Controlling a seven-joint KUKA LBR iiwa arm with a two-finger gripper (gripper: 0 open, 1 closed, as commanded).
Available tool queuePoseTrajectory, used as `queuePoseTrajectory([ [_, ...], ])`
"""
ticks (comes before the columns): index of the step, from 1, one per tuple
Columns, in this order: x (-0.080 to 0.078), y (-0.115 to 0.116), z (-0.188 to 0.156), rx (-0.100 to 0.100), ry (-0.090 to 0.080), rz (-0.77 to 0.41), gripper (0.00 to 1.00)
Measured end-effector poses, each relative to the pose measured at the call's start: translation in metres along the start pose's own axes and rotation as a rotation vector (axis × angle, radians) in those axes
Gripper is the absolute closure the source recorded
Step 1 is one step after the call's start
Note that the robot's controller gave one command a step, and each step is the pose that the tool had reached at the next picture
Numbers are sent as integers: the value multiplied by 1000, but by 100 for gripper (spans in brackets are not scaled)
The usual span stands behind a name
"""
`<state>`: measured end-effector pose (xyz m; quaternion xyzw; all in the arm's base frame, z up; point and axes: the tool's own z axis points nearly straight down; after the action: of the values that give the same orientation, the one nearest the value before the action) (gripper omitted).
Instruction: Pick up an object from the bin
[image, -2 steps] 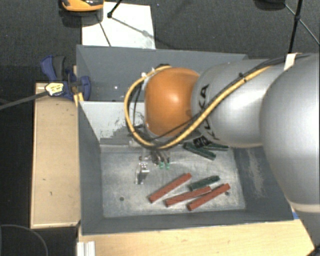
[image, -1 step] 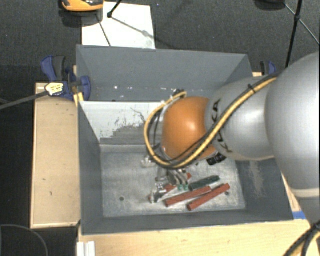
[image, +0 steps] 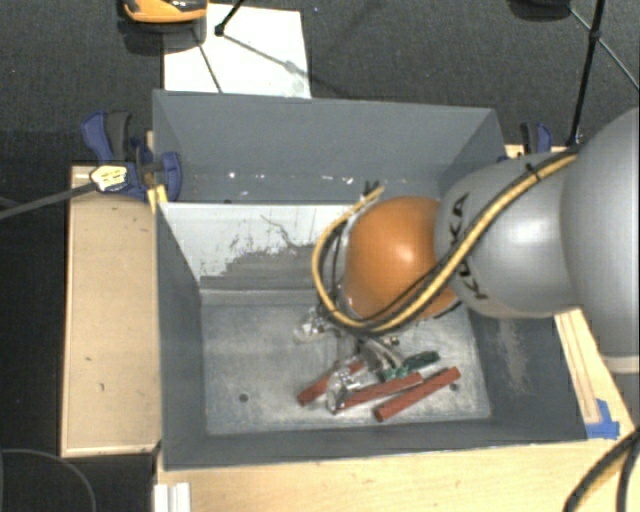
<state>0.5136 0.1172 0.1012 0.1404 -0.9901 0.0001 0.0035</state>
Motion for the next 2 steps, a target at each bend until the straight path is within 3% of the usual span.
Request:
queuePoseTrajectory([
  [1, -1, -25, -11, 0, -9, -3, 0],
  [2, 19, -59, 16, -1, -8, 51, 0],
])
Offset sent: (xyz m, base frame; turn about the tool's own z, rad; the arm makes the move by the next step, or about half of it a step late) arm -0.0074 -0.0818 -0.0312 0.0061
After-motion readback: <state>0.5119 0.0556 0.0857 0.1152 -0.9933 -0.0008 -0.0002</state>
